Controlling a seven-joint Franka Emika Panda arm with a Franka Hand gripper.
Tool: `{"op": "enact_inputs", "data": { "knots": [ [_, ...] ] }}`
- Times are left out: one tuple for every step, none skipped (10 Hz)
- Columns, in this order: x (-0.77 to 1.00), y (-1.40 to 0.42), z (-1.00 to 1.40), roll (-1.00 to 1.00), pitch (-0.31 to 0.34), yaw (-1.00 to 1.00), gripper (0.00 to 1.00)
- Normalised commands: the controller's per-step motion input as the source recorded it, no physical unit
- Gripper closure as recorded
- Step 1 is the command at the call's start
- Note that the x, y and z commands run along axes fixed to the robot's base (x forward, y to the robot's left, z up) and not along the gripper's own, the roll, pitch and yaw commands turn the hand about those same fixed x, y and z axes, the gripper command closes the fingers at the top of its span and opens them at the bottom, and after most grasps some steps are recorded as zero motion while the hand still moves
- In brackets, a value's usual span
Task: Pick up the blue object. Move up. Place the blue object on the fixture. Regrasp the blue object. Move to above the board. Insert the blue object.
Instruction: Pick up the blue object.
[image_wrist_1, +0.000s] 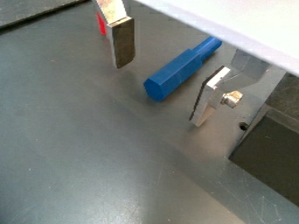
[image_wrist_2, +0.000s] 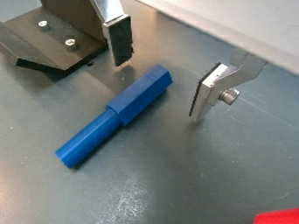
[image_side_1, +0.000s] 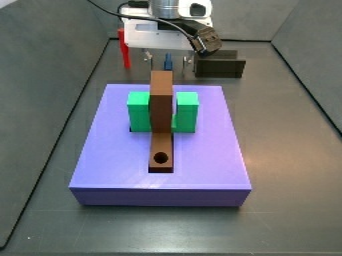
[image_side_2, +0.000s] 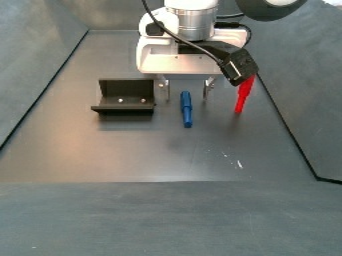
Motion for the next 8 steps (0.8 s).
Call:
{"op": "enact_inputs", "data": {
  "knots": [
    [0.00, 0.00, 0.00, 0.00, 0.000, 0.00, 0.00],
    [0.00, 0.00, 0.00, 0.00, 0.000, 0.00, 1.00],
    [0.00, 0.00, 0.00, 0.00, 0.000, 0.00, 1.00],
    [0.00, 0.00, 0.00, 0.00, 0.000, 0.00, 1.00],
    [0.00, 0.00, 0.00, 0.00, 0.000, 0.00, 1.00],
    [0.00, 0.00, 0.00, 0.00, 0.000, 0.00, 1.00],
    [0.00, 0.00, 0.00, 0.00, 0.000, 0.00, 1.00],
    [0.00, 0.00, 0.00, 0.00, 0.000, 0.00, 1.00]
  ]
}}
